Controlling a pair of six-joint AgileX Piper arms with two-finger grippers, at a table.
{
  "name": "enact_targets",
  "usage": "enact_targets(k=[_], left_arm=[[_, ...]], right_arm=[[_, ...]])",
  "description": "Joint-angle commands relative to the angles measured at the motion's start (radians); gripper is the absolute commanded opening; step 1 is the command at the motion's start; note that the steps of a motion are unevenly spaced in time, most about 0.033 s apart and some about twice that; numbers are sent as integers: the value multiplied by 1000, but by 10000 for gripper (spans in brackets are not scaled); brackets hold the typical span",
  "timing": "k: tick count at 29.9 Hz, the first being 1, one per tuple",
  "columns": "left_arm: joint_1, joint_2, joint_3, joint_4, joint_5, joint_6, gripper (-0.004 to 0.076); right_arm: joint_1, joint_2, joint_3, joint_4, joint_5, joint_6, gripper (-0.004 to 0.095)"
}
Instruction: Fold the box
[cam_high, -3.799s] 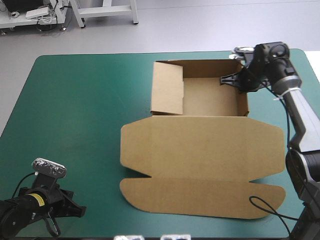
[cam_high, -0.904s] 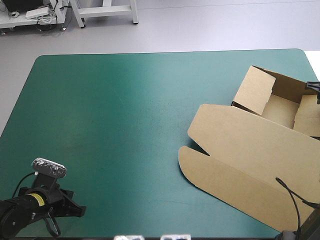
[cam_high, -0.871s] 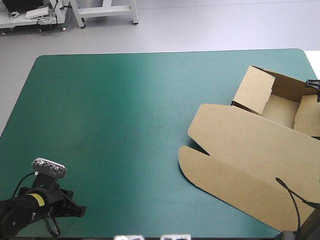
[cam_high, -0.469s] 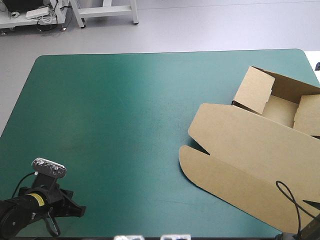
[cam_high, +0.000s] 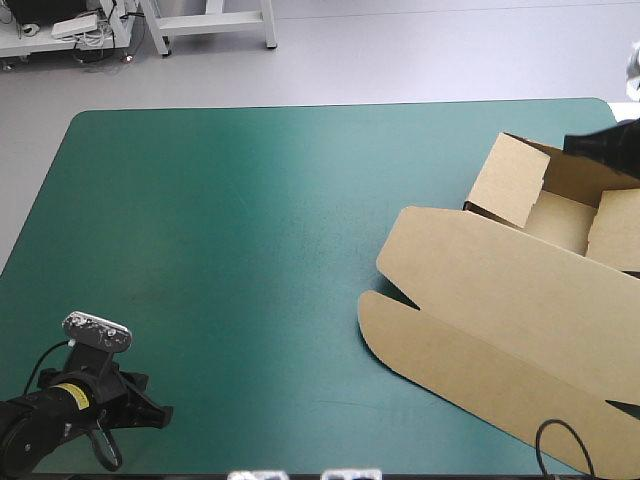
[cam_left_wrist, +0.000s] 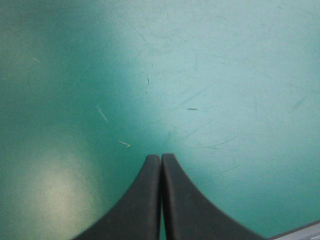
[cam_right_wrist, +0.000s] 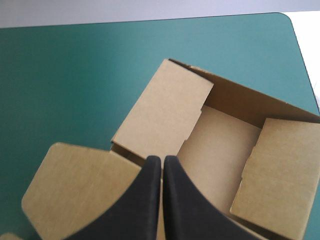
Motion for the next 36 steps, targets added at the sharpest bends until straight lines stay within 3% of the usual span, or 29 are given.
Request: enact_targets(k=[1, 5, 11, 18, 28, 36], left_arm=[[-4, -22, -23, -12, -43, -5, -9], [-4, -100, -23, -10, -45, -9, -9], [-4, -228, -23, 28, -47, -60, -8], [-4, -369, -19, 122, -43, -76, -8], [-4, -422, 120, 74, -36, -87, -8], [-4, -422, 127, 62, -49, -87, -8]], right_arm=[[38, -170, 149, -35, -1, -21, 0], [38, -340, 368, -30, -11, -47, 0], [38, -577, 776, -21, -119, -72, 0], [38, -798, 1105, 42, -229, -121, 0], [38, -920, 1230, 71, -257, -140, 0], [38, -923, 1230, 71, -256, -140, 0]])
